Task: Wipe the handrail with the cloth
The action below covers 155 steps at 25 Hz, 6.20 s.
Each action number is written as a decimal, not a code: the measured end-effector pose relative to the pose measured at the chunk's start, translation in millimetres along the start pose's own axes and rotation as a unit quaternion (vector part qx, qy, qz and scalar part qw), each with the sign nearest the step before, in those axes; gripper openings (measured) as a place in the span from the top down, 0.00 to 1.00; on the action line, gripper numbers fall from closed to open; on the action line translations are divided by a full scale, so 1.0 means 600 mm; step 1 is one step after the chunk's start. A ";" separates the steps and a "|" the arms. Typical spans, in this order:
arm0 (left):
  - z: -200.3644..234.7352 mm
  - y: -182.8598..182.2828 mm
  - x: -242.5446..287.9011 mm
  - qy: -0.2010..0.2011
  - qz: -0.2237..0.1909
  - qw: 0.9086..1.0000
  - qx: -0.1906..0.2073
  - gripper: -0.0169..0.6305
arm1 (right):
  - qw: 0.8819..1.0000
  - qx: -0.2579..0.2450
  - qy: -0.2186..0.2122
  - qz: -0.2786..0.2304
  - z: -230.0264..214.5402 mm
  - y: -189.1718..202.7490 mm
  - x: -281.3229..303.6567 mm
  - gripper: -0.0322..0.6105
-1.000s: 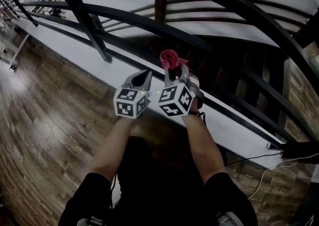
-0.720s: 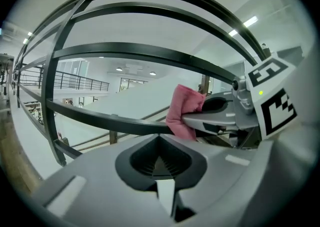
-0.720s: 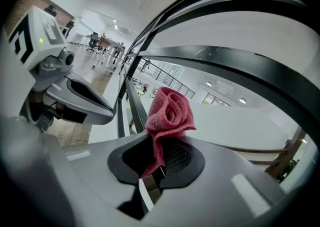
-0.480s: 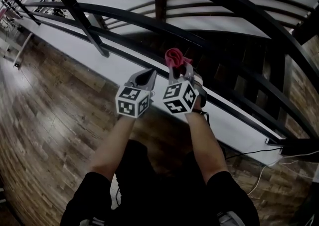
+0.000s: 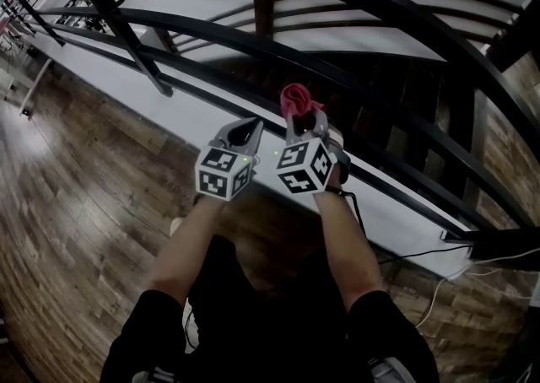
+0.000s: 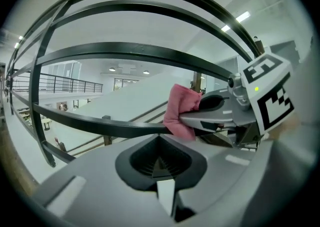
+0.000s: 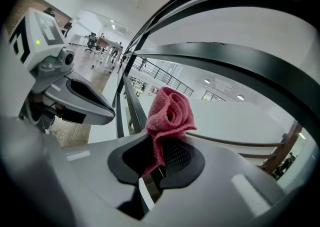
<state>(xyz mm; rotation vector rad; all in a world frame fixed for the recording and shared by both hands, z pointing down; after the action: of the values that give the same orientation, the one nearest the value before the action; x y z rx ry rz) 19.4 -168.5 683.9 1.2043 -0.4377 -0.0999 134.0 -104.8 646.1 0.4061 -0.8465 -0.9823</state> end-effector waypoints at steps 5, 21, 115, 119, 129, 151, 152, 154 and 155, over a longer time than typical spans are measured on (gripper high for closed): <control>-0.031 0.001 0.004 -0.005 -0.014 1.000 -0.027 0.98 | 1.000 0.004 -0.001 -0.006 -0.011 0.027 -0.023 0.89; -0.139 -0.031 0.012 0.022 -0.010 0.999 0.045 0.98 | 1.000 0.024 -0.011 0.003 -0.046 0.110 -0.079 0.89; -0.749 0.119 0.218 0.194 -0.014 0.981 -0.020 0.98 | 0.974 0.122 0.147 0.124 -0.253 0.579 -0.505 0.89; -0.783 0.130 0.224 0.223 0.000 0.975 -0.014 0.98 | 0.966 0.139 0.169 0.142 -0.268 0.611 -0.532 0.89; -0.850 0.154 0.243 0.262 0.017 0.965 -0.018 0.98 | 0.948 0.159 0.210 0.181 -0.291 0.667 -0.582 0.89; -0.884 0.163 0.247 0.291 0.036 0.956 0.015 0.98 | 0.922 0.209 0.258 0.198 -0.319 0.726 -0.624 0.89; -0.879 0.160 0.247 0.289 0.034 0.957 0.016 0.98 | 0.921 0.210 0.260 0.198 -0.319 0.725 -0.623 0.89; -0.870 0.153 0.245 0.285 0.030 0.958 0.018 0.98 | 0.920 0.212 0.264 0.196 -0.318 0.721 -0.621 0.89; -0.865 0.149 0.244 0.282 0.028 0.959 0.018 0.98 | 0.921 0.213 0.265 0.192 -0.318 0.716 -0.620 0.89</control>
<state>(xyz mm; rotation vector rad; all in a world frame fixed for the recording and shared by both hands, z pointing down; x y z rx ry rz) 336.2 276.6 657.9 1.1952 0.0291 0.2973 418.7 422.6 642.8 0.8031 -0.6000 -0.2840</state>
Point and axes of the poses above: the fingertips, and each gripper's own axes: x forward along the fingers, z to its left, y out of its underside, the point moved 8 cm from there along -x, backward along the fingers, and after that the axes turned 11 degrees about -x, right-handed, at the moved point
